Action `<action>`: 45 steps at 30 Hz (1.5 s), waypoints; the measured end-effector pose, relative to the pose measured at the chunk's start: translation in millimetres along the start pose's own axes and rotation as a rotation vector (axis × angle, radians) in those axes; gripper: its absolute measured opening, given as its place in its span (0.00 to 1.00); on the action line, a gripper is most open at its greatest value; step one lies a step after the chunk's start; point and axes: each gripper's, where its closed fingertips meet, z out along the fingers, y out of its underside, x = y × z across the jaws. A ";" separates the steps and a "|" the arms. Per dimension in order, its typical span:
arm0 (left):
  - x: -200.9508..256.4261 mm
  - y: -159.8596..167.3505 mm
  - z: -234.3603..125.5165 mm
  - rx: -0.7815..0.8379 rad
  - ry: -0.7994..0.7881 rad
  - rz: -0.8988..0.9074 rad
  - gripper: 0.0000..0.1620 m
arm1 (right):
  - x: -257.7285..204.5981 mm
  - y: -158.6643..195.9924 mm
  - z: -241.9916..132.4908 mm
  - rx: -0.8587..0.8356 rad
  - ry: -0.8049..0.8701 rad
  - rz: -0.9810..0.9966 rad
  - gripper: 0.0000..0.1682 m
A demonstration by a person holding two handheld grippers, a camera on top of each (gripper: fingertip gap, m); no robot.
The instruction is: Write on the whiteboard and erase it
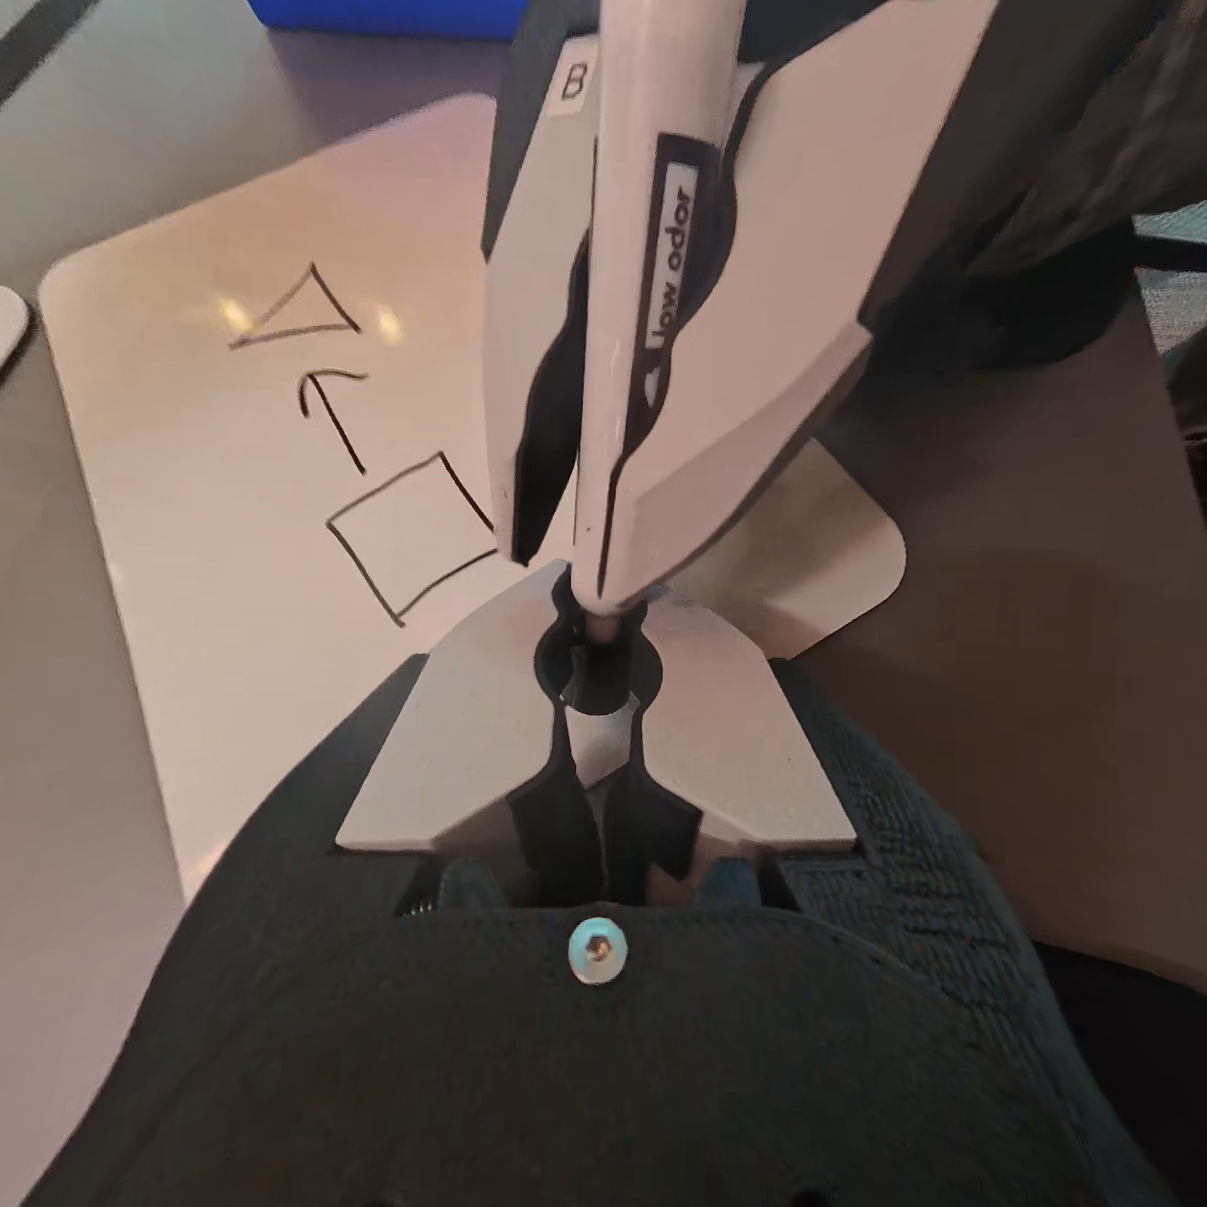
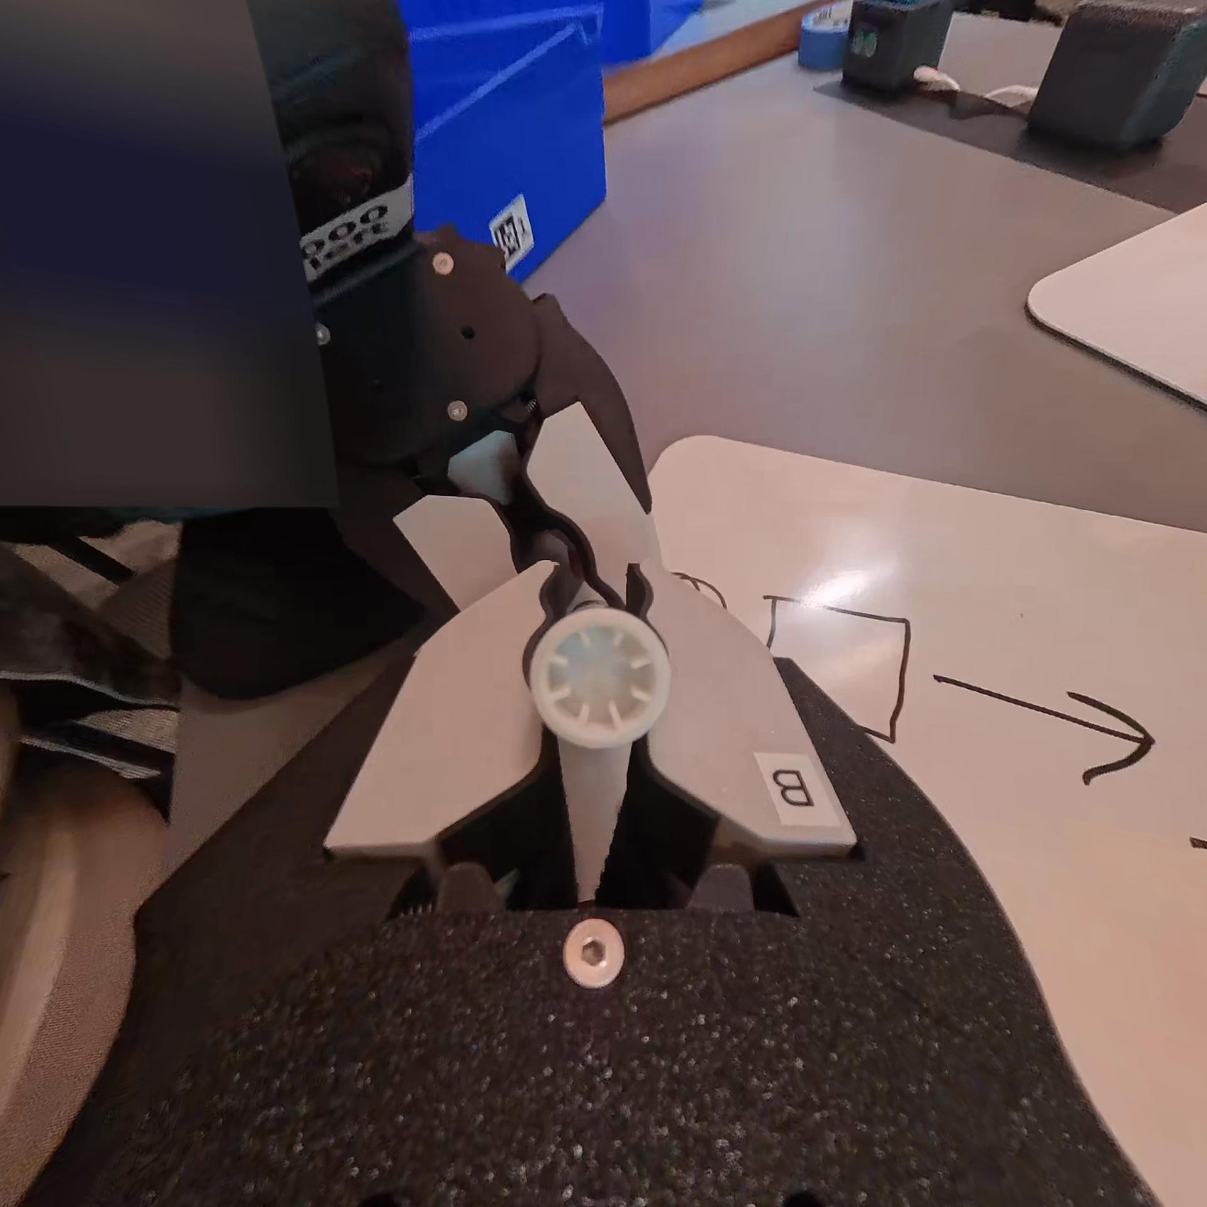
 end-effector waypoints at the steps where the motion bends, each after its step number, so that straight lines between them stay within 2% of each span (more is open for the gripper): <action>1: 0.0 3.0 2.7 -0.026 -0.003 0.000 0.07 | 0.6 2.2 1.7 -0.021 0.019 -0.021 0.11; 8: 0.8 2.2 5.9 -0.033 0.003 -0.027 0.06 | 1.9 4.1 4.3 -0.086 0.103 -0.108 0.12; 14: 5.0 3.1 6.6 -0.033 0.065 -0.053 0.08 | 0.9 4.2 4.4 -0.142 0.041 -0.086 0.12; 18: 2.3 6.0 3.5 -0.039 0.089 -0.104 0.09 | 2.1 1.6 8.5 -0.118 0.007 -0.043 0.12; 22: -0.2 -2.1 -2.8 0.033 0.106 -0.142 0.10 | 6.0 -3.2 6.7 -0.043 -0.038 0.059 0.12; 27: 1.9 -0.8 -5.8 0.036 0.149 -0.162 0.23 | 9.6 0.1 7.0 -0.059 -0.030 0.056 0.12; 31: -8.3 10.9 -14.8 -0.006 0.071 -0.093 0.41 | 9.9 -8.8 1.4 -0.002 -0.054 0.087 0.12; 33: -10.6 10.0 -26.8 -0.001 0.040 -0.061 0.43 | 12.7 -15.7 -4.5 0.040 -0.065 0.120 0.12; 36: -8.7 9.5 -43.3 -0.006 0.007 -0.012 0.42 | 18.1 -22.0 -15.2 0.089 -0.061 0.142 0.12; 40: -9.0 24.2 -43.9 -0.108 -0.027 -0.119 0.28 | 21.0 -25.1 -26.4 0.132 -0.058 0.164 0.12; 45: -8.1 35.8 -43.1 -0.220 -0.106 -0.147 0.26 | 19.9 -24.5 -31.4 0.140 -0.050 0.156 0.12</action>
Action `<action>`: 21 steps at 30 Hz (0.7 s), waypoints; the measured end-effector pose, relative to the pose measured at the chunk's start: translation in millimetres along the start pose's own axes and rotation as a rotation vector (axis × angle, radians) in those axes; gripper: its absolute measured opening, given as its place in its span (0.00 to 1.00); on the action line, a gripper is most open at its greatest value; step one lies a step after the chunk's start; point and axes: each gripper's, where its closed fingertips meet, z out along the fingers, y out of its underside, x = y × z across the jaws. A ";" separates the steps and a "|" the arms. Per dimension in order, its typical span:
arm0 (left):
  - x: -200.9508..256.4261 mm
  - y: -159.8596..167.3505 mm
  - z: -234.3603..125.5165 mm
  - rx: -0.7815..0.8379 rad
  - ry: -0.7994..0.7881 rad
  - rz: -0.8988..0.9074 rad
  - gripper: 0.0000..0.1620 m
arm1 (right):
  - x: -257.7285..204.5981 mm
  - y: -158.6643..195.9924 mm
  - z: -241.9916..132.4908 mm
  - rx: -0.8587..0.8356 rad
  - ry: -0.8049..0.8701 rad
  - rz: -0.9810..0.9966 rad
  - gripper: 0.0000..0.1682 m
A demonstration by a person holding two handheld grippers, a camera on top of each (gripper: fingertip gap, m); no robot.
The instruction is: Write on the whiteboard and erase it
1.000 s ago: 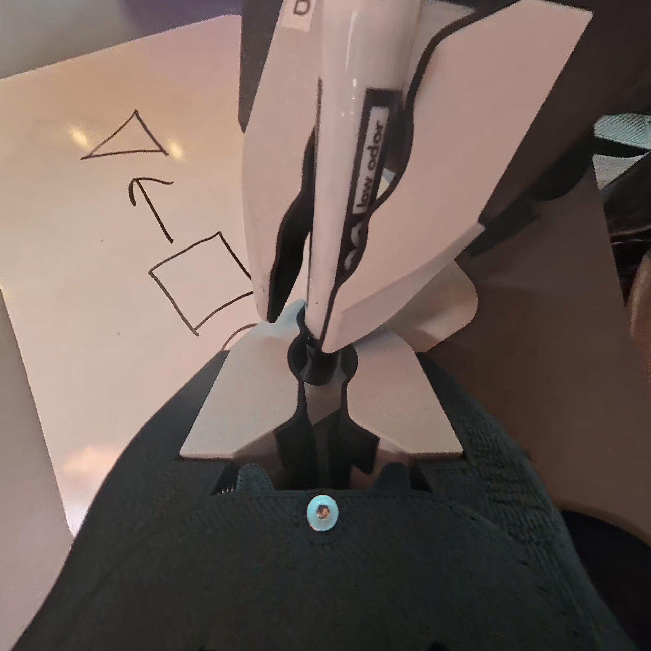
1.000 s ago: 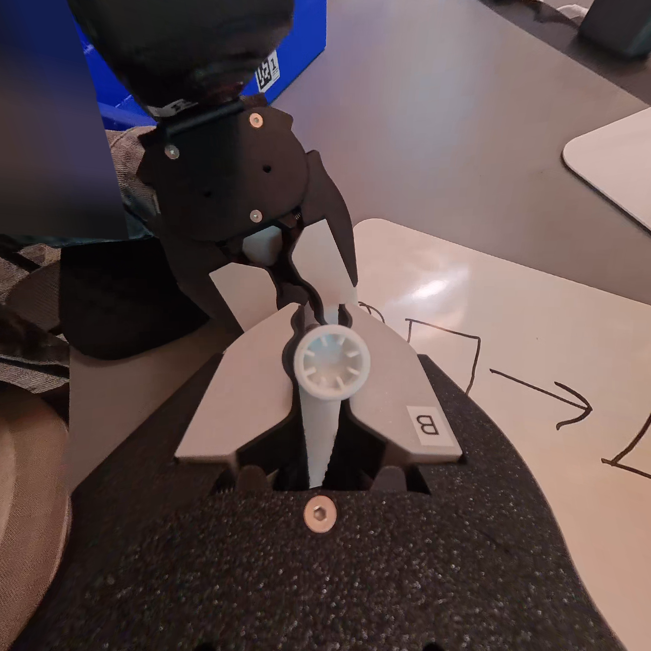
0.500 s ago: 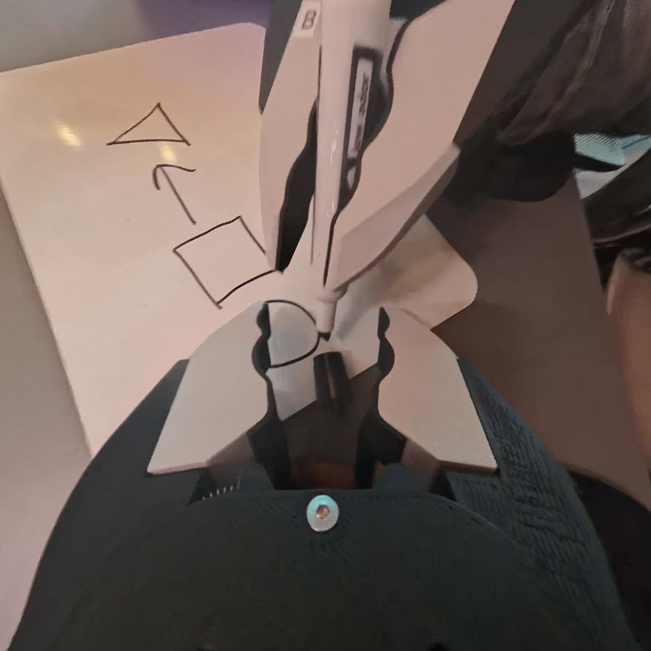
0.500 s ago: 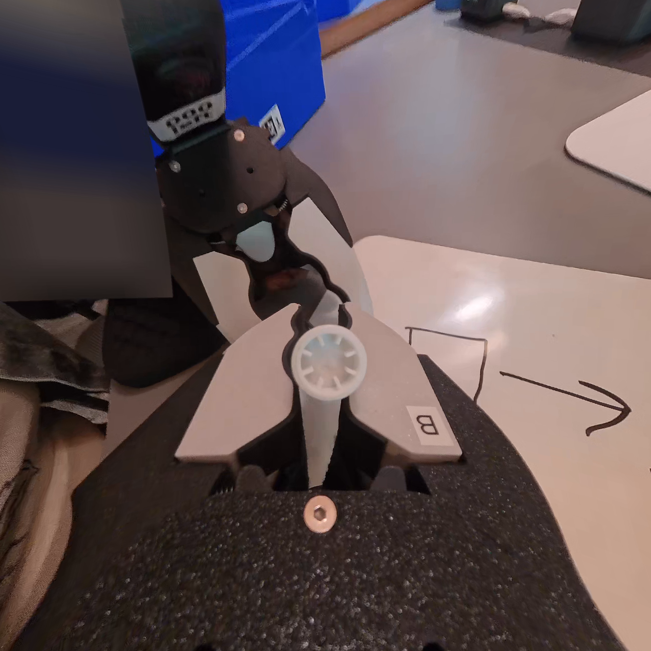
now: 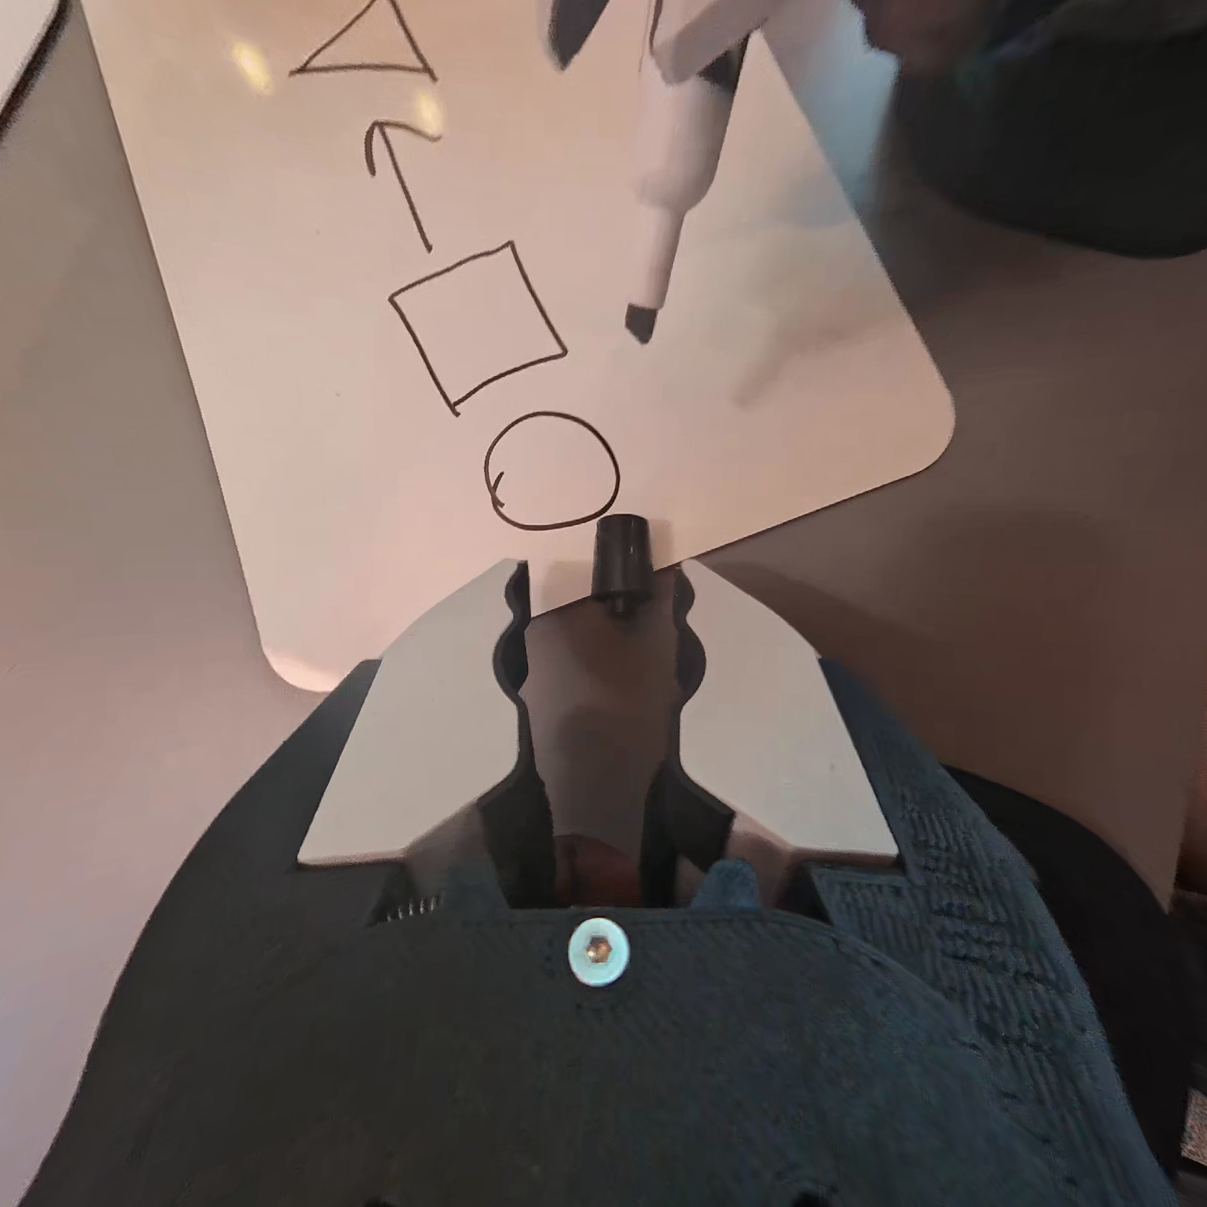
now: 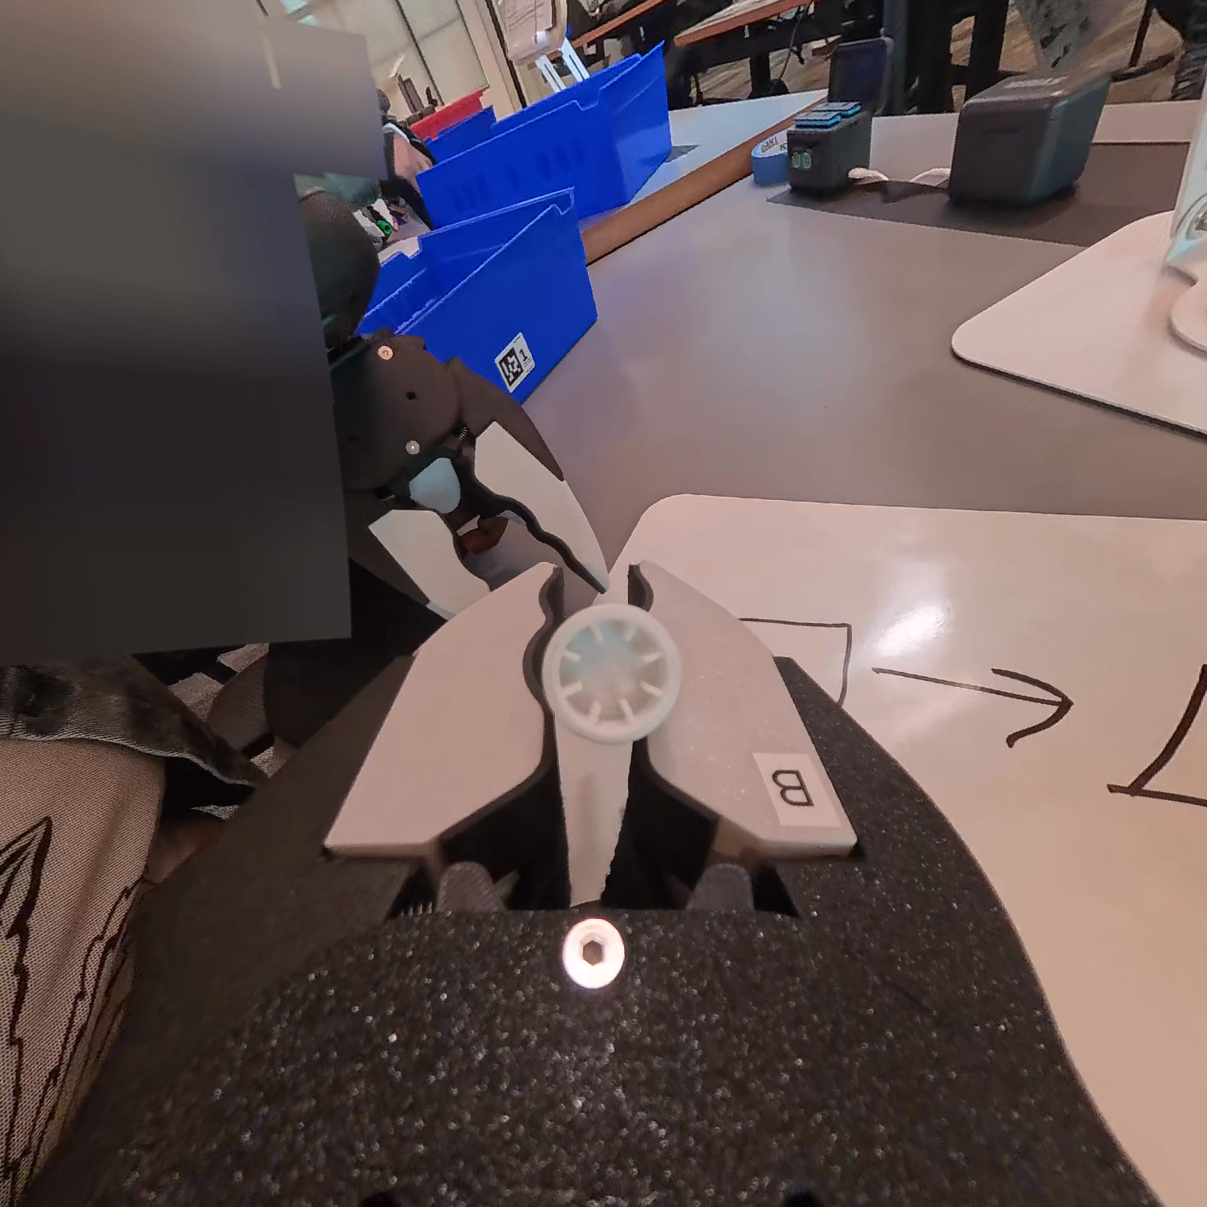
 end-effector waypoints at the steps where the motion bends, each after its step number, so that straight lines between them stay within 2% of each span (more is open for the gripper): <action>1: -0.4 3.0 2.2 -0.027 -0.016 0.008 0.25 | -0.5 0.8 -0.3 -0.002 -0.002 0.001 0.12; 4: 6.1 2.2 11.0 -0.011 0.017 0.019 0.12 | -3.0 1.5 0.3 0.004 -0.020 0.013 0.12; 7: 0.5 -4.1 8.7 0.051 -0.005 0.005 0.12 | -9.2 -3.0 0.2 0.044 -0.062 0.051 0.12; 9: 13.5 -33.1 -7.6 0.284 0.105 0.003 0.12 | -12.8 -13.3 -5.0 0.109 -0.102 0.074 0.12; 11: 19.3 -56.3 -24.6 0.495 0.205 -0.080 0.12 | -18.7 -25.0 -12.7 0.179 -0.163 0.112 0.12; 15: 25.7 -70.5 -39.5 0.669 0.288 -0.080 0.12 | -26.4 -28.6 -17.2 0.185 -0.204 0.108 0.12; 21: 30.0 -71.7 -35.4 0.663 0.320 -0.085 0.12 | -32.5 -20.9 -9.1 0.153 -0.218 0.096 0.12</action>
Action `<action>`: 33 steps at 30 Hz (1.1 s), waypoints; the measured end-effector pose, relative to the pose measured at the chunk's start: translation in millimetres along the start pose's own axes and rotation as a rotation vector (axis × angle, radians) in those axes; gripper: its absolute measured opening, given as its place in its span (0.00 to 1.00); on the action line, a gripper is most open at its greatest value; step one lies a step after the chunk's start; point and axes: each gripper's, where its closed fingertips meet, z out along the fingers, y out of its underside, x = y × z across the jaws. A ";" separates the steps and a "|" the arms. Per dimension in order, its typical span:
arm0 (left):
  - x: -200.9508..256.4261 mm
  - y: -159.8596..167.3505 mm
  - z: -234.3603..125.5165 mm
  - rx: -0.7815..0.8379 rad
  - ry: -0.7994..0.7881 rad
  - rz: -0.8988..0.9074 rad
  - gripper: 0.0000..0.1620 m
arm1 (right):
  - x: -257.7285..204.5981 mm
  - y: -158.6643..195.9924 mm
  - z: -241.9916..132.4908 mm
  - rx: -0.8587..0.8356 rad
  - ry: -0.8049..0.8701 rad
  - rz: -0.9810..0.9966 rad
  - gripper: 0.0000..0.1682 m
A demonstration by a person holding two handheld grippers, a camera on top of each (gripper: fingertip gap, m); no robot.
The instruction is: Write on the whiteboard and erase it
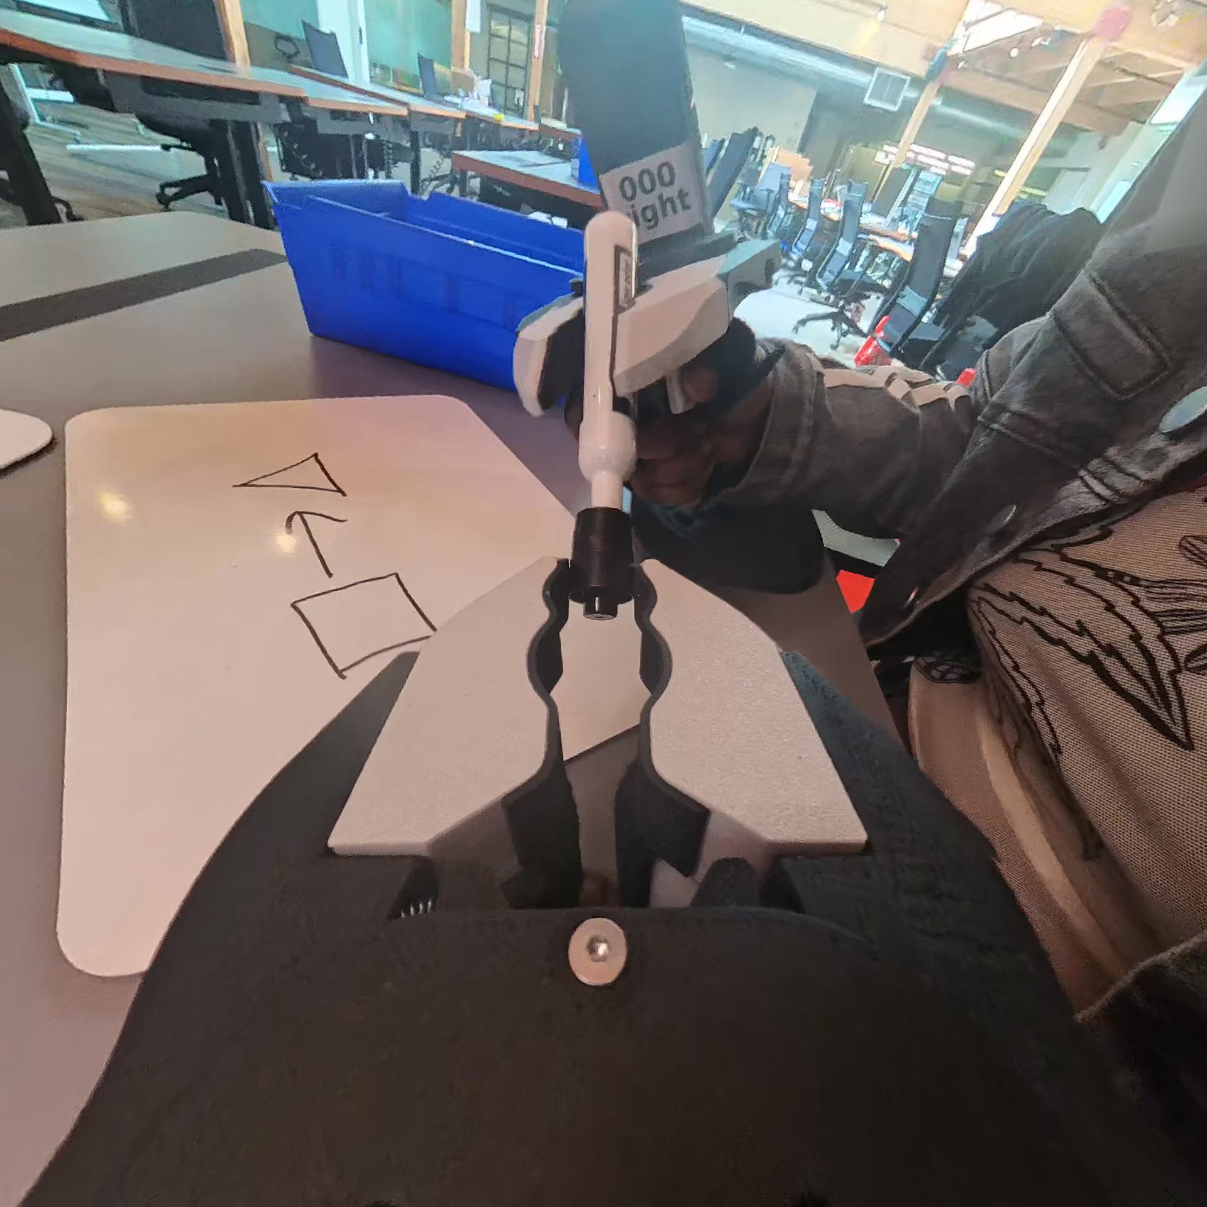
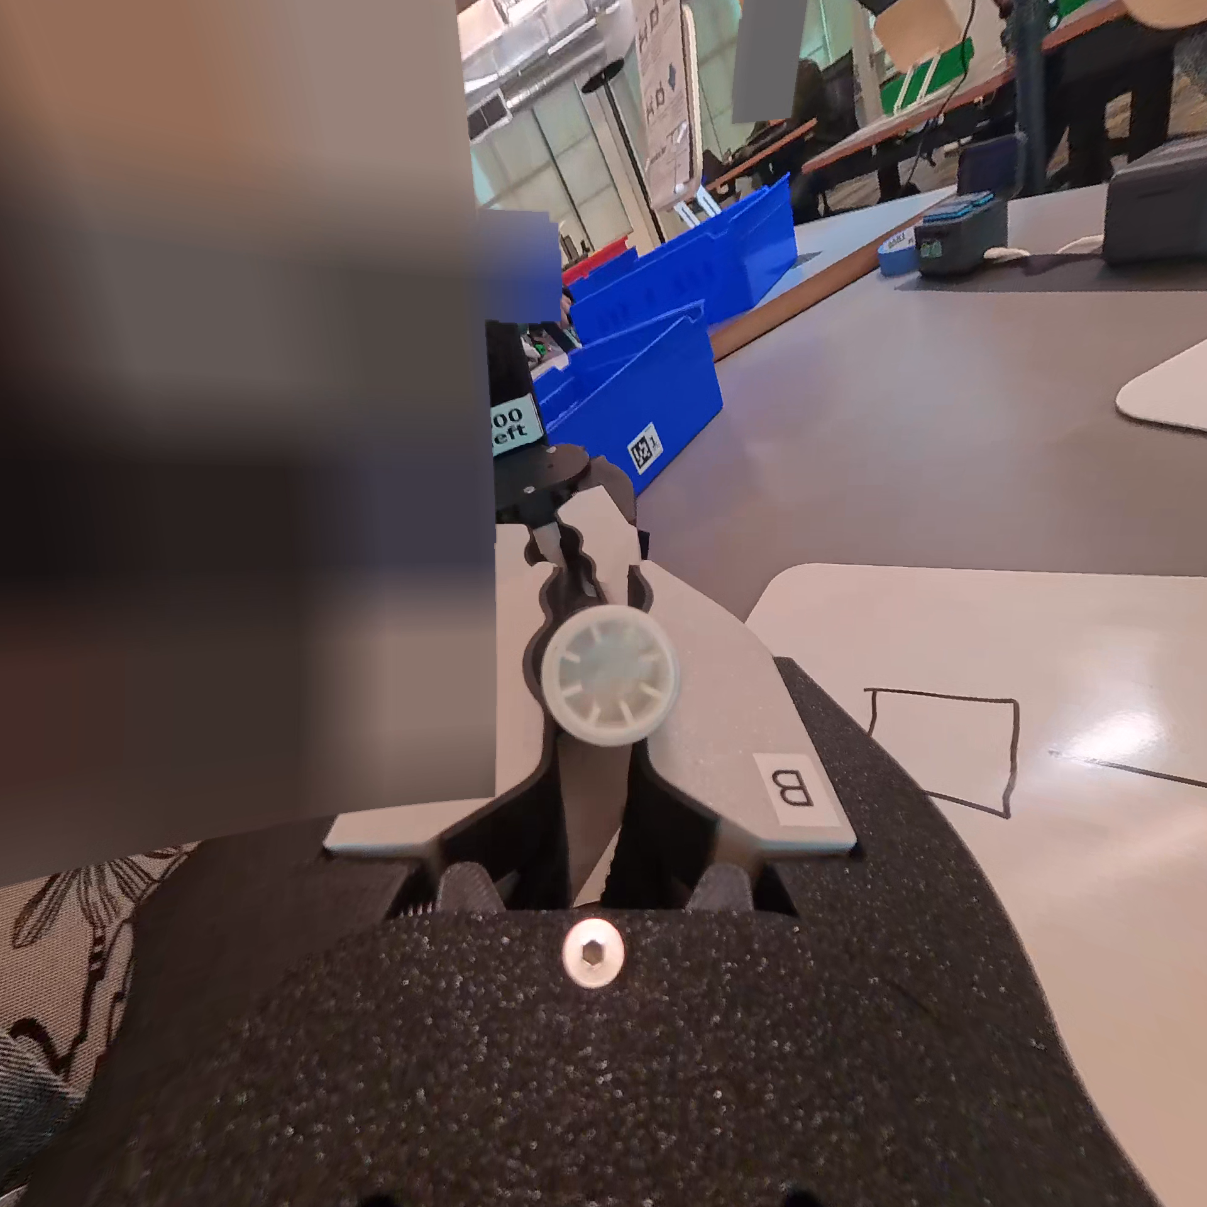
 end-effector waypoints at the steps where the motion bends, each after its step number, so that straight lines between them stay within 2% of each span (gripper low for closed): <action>1: 1.3 1.0 1.6 -0.008 0.007 0.004 0.12 | -0.3 4.2 3.3 -0.019 0.002 -0.008 0.12; 9: -6.1 -0.2 -2.9 0.034 -0.024 -0.054 0.11 | 9.0 6.5 7.9 0.104 0.036 0.085 0.12; 15: -7.4 -15.5 -13.9 0.168 -0.002 -0.104 0.11 | 9.2 -4.1 14.0 0.273 0.000 0.221 0.12; 18: -4.7 -13.5 -10.7 0.147 0.007 -0.101 0.11 | 9.4 -8.4 16.5 0.320 -0.023 0.255 0.12; 21: -11.3 -31.3 -23.5 0.308 0.032 -0.219 0.10 | 4.6 -4.5 25.6 0.322 -0.044 0.285 0.12; 23: -11.0 -33.7 -25.3 0.318 0.027 -0.214 0.10 | 4.9 -5.3 27.3 0.374 -0.051 0.314 0.12; 29: -10.1 -27.6 -24.8 0.273 0.020 -0.156 0.11 | 5.1 -1.6 28.6 0.328 -0.073 0.318 0.12; 33: 1.9 -39.5 -27.1 0.326 0.066 -0.058 0.11 | -12.1 -14.1 24.8 0.249 -0.120 0.158 0.12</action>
